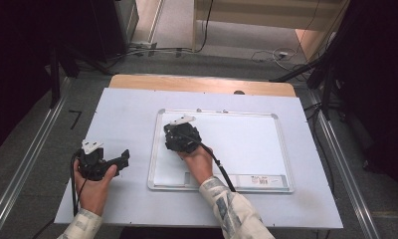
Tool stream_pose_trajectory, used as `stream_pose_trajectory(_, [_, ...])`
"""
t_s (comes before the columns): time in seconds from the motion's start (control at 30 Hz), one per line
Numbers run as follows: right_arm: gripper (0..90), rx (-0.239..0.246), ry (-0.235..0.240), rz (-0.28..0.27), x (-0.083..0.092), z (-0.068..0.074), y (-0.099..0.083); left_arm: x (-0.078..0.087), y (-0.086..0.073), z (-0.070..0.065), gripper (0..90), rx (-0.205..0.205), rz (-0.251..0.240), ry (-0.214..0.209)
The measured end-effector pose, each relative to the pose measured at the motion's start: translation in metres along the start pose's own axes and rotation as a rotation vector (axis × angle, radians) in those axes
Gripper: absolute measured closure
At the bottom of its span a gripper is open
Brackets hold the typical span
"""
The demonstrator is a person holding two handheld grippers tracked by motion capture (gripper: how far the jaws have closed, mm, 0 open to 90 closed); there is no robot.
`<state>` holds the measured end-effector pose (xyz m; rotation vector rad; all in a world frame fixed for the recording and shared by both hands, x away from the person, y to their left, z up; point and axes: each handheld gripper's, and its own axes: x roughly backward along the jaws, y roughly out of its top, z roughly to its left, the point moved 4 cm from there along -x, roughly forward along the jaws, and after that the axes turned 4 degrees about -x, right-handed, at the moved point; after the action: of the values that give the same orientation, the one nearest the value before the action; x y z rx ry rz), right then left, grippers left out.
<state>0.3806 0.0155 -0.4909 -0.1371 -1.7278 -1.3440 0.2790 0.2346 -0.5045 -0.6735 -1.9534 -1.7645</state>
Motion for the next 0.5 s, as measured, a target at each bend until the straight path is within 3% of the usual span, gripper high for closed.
stream_pose_trajectory(0.07, [38.2, -0.022, 0.019, 0.0, 0.004, -0.001, 0.002, 0.001, 0.0, -0.002, 4.6, -0.004, -0.002, 0.002])
stream_pose_trajectory(0.5, [38.1, -0.03, 0.014, -0.013, 0.014, -0.005, -0.003, 0.0, 0.0, 0.0, 4.6, 0.0, 0.001, 0.005])
